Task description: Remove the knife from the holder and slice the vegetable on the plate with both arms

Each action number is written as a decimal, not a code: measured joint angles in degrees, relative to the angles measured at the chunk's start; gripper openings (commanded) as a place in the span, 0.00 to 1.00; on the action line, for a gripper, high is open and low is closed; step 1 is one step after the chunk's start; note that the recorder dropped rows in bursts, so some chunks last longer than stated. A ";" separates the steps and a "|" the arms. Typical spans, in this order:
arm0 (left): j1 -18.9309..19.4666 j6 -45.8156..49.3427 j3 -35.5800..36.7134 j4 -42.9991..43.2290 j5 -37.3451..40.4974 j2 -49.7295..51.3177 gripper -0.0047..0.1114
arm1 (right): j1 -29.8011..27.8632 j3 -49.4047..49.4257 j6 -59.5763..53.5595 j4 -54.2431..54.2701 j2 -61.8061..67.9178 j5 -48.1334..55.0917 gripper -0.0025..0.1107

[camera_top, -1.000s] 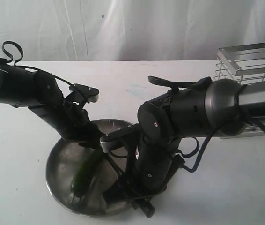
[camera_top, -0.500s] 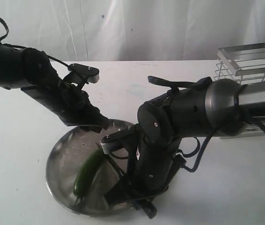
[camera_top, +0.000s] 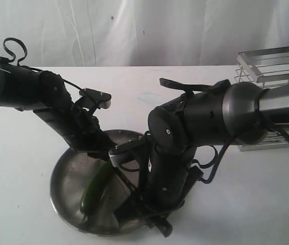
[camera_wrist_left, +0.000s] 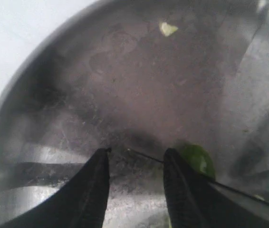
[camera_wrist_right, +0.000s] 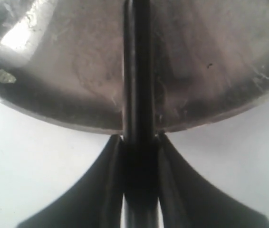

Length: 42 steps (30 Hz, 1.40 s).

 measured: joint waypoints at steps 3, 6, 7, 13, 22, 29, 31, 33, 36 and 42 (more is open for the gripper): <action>0.00 0.00 -0.39 -0.47 -0.14 1.62 0.41 | 0.00 -0.11 0.00 -0.11 0.00 1.01 0.02; 0.11 0.00 -0.76 -0.82 -0.05 2.29 0.41 | 0.00 -0.11 0.00 -0.33 0.00 1.40 0.02; 0.11 0.00 -0.85 -0.93 0.07 2.41 0.41 | 0.00 -0.11 0.12 -0.45 0.00 1.53 0.02; 0.11 0.00 -1.00 0.29 -0.68 2.58 0.41 | 0.00 -0.23 0.19 -1.16 0.00 3.70 0.02; 0.23 0.00 -0.58 3.48 -0.85 1.18 0.41 | 0.00 -0.23 1.21 -5.26 0.00 10.66 0.02; 0.94 0.00 -0.49 4.57 0.87 -1.37 0.41 | 0.00 -0.23 4.58 -11.27 -0.20 11.61 0.02; 1.03 0.00 -0.49 4.78 2.25 -1.94 0.41 | 0.00 -0.23 5.51 -13.22 -0.20 12.22 0.02; 1.03 0.00 -0.49 4.94 3.45 -2.39 0.41 | 0.00 -0.23 6.18 -14.74 -0.20 12.32 0.02; 1.03 0.00 -0.49 4.94 5.56 -3.02 0.41 | 0.00 -0.23 6.78 -15.56 -0.20 12.46 0.02; 1.03 0.00 -0.49 4.05 8.16 -3.11 0.41 | 0.00 -0.23 7.26 -14.17 -0.20 12.57 0.02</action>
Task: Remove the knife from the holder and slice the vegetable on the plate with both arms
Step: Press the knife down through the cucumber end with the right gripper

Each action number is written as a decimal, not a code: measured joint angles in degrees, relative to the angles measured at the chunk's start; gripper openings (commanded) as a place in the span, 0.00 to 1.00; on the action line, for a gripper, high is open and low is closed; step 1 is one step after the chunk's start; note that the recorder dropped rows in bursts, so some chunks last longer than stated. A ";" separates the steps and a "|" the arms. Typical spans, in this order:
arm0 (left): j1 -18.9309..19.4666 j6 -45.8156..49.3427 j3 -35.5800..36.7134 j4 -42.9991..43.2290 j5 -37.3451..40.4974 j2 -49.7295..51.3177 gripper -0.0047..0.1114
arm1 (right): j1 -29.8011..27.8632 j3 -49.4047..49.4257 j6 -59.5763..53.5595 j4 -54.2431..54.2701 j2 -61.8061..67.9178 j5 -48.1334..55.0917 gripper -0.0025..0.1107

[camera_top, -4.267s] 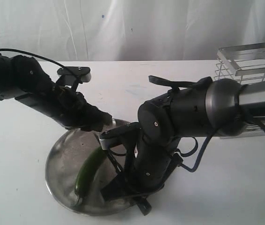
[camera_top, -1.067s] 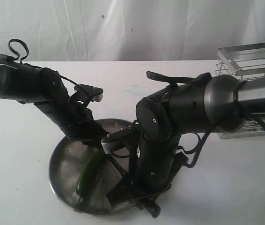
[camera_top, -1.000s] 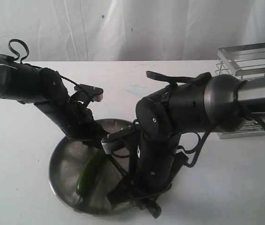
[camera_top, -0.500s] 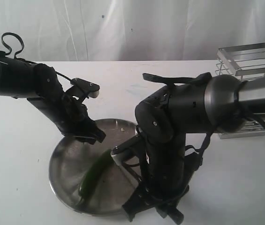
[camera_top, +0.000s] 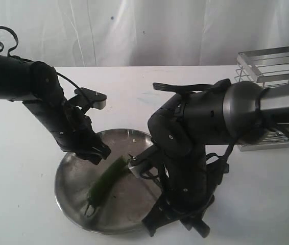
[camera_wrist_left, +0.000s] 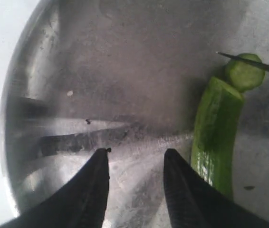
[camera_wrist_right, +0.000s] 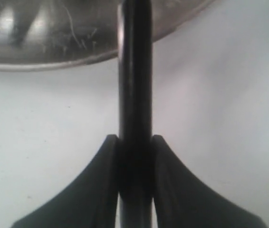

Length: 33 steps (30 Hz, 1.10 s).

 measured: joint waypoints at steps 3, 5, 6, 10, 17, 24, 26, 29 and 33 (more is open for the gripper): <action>0.00 0.28 0.00 -1.70 0.11 0.00 0.41 | 0.00 0.00 -0.33 2.76 0.00 -0.36 0.02; 0.00 0.66 0.00 -2.88 0.11 -0.03 0.41 | 0.00 0.00 -1.17 4.42 0.00 -0.65 0.02; 0.00 0.92 0.00 -3.19 0.11 -0.03 0.41 | 0.00 0.00 -1.46 5.43 0.00 -0.75 0.02; 0.00 1.31 0.00 -4.13 0.22 -0.03 0.41 | 0.00 0.00 -2.27 6.73 0.00 -1.25 0.02; 0.00 4.04 0.00 -5.69 3.53 -0.25 0.49 | 0.00 0.00 -2.74 6.87 0.00 -2.02 0.02; 0.00 8.55 0.05 -10.46 7.79 -0.25 0.55 | 0.00 0.00 -4.25 7.84 0.00 -0.54 0.02; 0.00 8.98 0.83 -10.83 7.27 -0.34 0.55 | 0.00 0.00 -4.74 8.20 0.00 0.02 0.02; 0.00 9.09 3.14 -10.95 5.44 -0.34 0.55 | 0.00 0.00 -5.13 8.33 0.00 0.50 0.02; 0.00 9.19 5.11 -12.88 3.19 0.00 0.55 | 0.00 0.00 -5.23 8.43 0.00 0.50 0.02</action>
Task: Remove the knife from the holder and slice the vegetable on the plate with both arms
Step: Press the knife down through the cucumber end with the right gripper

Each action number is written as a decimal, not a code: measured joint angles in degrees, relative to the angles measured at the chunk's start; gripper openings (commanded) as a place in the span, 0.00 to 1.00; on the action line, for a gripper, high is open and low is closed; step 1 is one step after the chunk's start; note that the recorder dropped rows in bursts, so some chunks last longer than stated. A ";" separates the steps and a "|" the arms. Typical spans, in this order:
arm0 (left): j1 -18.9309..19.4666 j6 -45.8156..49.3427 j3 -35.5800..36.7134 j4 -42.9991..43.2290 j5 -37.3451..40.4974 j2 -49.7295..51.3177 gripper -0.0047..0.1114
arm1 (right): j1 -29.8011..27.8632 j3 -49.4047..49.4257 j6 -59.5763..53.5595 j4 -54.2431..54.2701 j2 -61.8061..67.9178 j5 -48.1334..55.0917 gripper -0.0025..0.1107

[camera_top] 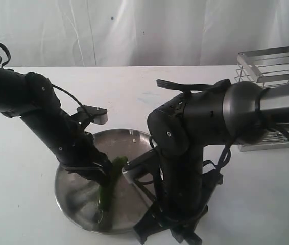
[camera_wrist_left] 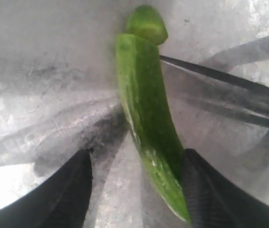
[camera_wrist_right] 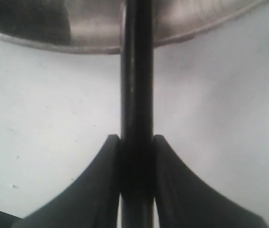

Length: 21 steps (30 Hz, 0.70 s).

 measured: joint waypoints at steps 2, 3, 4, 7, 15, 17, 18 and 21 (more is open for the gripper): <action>0.00 0.00 0.67 -1.73 -0.88 0.00 0.55 | 0.00 0.00 0.00 0.11 0.00 -0.63 0.02; 0.00 0.00 0.91 -2.37 -1.14 0.00 0.55 | 0.00 0.00 0.00 0.11 0.00 -0.95 0.02; 0.00 0.21 1.06 -2.83 -1.28 0.00 0.55 | 0.00 -0.29 0.00 0.11 0.00 -0.93 0.02; 0.00 0.54 1.23 -3.67 -1.80 0.00 0.55 | 0.00 -2.54 -0.09 0.11 0.72 -0.79 0.02; 0.23 1.33 1.23 -3.58 -1.72 0.00 0.55 | 0.00 -8.05 -0.64 -0.52 5.67 -0.48 0.02; 0.23 1.89 1.23 -3.43 -1.72 0.00 0.55 | 0.00 -8.50 -0.55 -1.22 6.20 -0.62 0.02; 0.23 2.02 1.23 -3.43 -1.72 0.00 0.55 | 0.00 -8.58 -0.55 -2.05 6.20 -0.70 0.02; 0.23 2.11 1.23 -3.53 -1.72 0.00 0.55 | 0.00 -8.63 -0.22 -4.88 6.20 -0.26 0.02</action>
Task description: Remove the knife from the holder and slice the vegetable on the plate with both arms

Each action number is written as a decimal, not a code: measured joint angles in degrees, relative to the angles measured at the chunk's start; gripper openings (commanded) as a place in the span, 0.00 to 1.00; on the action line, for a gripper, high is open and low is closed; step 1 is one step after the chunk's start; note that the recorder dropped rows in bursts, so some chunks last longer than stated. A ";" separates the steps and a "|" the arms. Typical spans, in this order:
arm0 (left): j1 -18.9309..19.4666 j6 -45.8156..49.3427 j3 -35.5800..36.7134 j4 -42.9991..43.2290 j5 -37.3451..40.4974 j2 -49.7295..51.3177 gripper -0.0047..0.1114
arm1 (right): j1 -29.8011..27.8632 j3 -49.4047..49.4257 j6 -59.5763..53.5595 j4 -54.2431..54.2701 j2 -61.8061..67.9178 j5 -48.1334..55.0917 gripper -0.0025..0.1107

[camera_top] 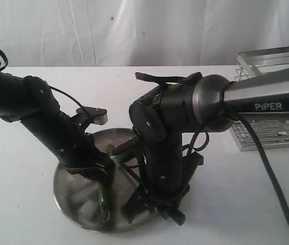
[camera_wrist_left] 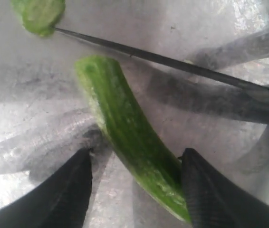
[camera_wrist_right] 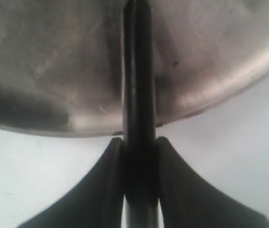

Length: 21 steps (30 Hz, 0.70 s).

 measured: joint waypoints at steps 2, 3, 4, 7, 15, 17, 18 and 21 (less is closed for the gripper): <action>0.00 0.00 0.00 0.00 0.00 0.00 0.55 | 0.00 0.00 0.28 -2.23 -0.40 0.53 0.02; 0.00 0.00 0.00 0.10 0.00 0.00 0.55 | 0.00 0.00 0.55 -3.52 -0.96 0.80 0.02; 0.00 0.00 0.00 0.10 0.00 0.00 0.55 | 0.00 0.00 0.95 -4.67 -1.60 0.78 0.02; 0.00 0.00 0.00 0.60 0.15 0.00 0.55 | 0.00 -0.09 1.56 -8.53 -3.70 0.93 0.02; 1.08 0.00 0.68 6.03 2.05 -4.41 0.55 | 0.00 -0.37 0.04 -10.70 -6.19 1.96 0.02; 2.52 0.00 0.68 6.60 2.88 -7.05 0.55 | 0.00 -0.37 -1.64 -10.70 -6.19 2.03 0.02; 3.18 0.00 0.68 6.78 3.12 -8.13 0.55 | 0.00 -0.37 -2.62 -10.55 -6.19 2.03 0.02; 5.35 0.00 0.68 7.16 4.24 -11.62 0.55 | 0.00 -0.37 -5.45 -9.81 -6.19 2.03 0.02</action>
